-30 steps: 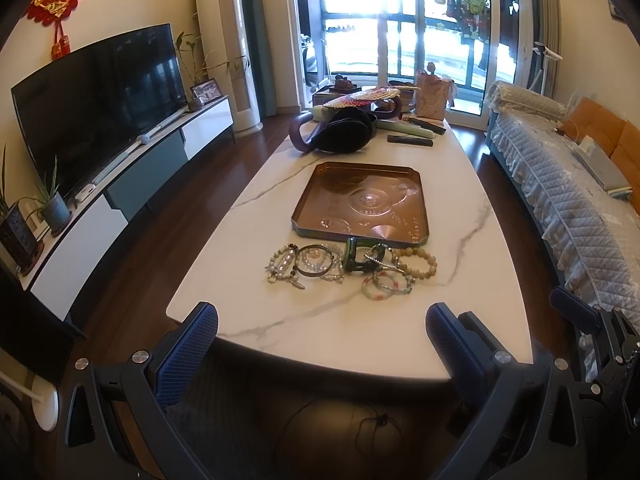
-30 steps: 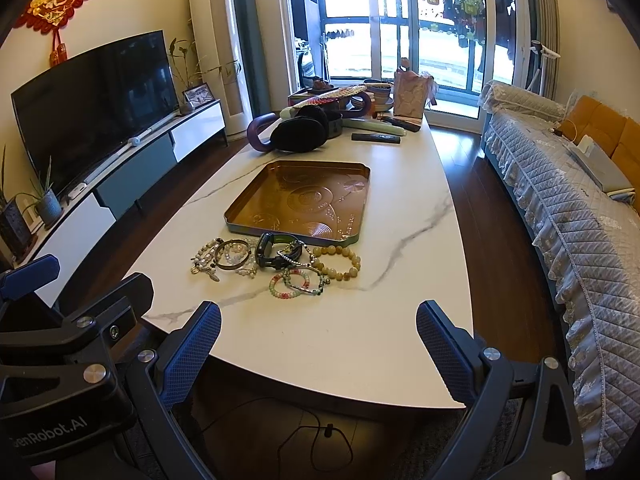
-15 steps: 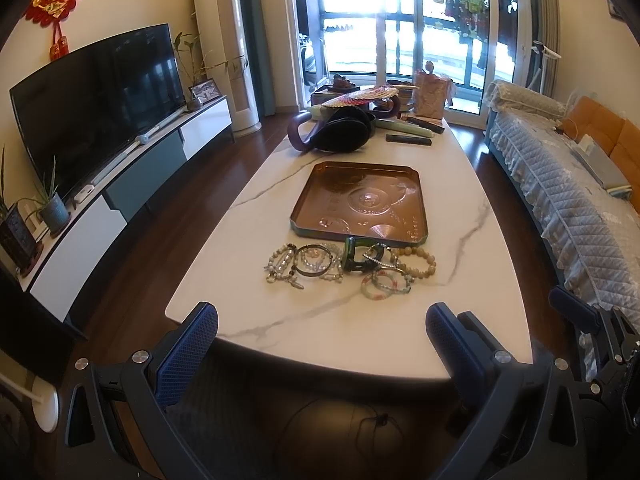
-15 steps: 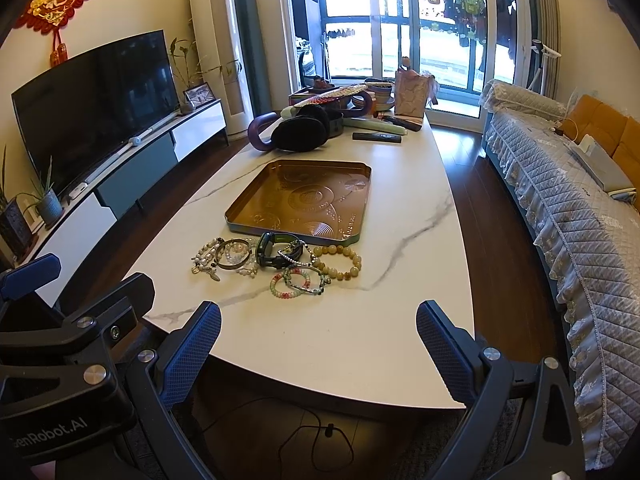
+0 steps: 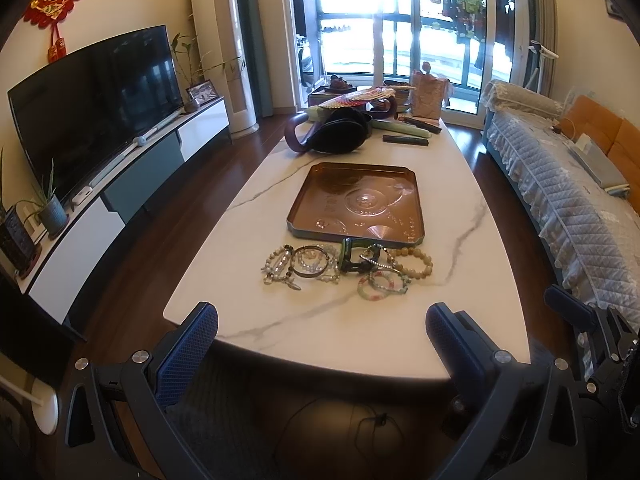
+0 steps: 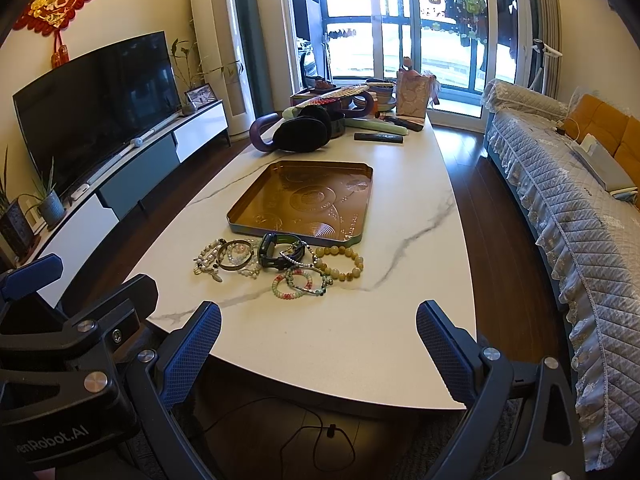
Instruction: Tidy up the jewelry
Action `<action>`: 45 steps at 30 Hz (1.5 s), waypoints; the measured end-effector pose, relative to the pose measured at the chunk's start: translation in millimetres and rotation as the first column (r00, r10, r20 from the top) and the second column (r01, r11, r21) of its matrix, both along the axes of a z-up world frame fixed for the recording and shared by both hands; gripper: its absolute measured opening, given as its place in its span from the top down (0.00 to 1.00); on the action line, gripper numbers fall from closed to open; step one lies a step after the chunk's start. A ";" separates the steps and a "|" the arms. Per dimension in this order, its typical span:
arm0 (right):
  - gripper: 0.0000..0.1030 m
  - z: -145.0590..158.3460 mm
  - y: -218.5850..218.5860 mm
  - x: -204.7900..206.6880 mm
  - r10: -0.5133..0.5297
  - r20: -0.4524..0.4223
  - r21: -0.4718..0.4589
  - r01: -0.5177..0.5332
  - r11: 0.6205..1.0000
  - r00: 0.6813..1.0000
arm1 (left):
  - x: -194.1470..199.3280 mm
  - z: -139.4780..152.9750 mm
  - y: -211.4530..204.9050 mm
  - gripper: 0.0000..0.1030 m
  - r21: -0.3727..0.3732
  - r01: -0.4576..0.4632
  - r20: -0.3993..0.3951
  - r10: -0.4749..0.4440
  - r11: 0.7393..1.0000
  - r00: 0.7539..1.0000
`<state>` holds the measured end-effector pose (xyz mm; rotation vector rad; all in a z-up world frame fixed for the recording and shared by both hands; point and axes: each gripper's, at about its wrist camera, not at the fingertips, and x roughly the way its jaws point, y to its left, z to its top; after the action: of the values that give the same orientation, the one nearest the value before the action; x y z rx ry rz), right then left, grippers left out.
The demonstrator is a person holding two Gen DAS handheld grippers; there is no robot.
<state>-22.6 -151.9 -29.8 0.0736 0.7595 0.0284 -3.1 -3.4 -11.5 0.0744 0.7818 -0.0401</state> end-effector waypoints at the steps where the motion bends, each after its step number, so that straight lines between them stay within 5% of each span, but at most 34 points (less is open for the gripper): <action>1: 0.05 -0.1 -0.2 -0.1 0.000 0.001 0.001 0.000 1.000 1.000 | 0.0 -0.9 -0.8 0.00 -0.001 0.000 -0.001 0.000 1.000 1.000; 26: 0.05 -18.3 0.9 10.4 0.014 -0.029 0.013 -0.013 1.000 0.999 | 6.0 -13.0 -3.8 0.00 0.005 0.014 0.003 -0.014 1.000 1.000; 32: 0.05 -49.9 0.8 32.7 0.042 -0.089 0.026 -0.040 0.999 0.995 | 40.4 -53.6 8.3 0.00 -0.029 0.008 -0.107 -0.011 1.000 0.994; 39: 0.06 -88.4 -17.0 66.8 0.066 -0.101 0.076 -0.059 0.995 0.993 | 81.8 -98.4 36.6 0.00 -0.123 -0.016 -0.099 0.004 0.992 0.995; 45: 0.26 -108.9 -16.1 102.1 0.180 -0.047 0.051 -0.177 0.983 0.983 | 120.8 -134.0 52.7 0.00 -0.138 0.037 -0.091 -0.050 0.990 0.995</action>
<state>79.5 -168.1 -138.6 0.0506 0.8153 0.2160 117.7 49.3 -145.5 -0.0402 0.8694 -0.1391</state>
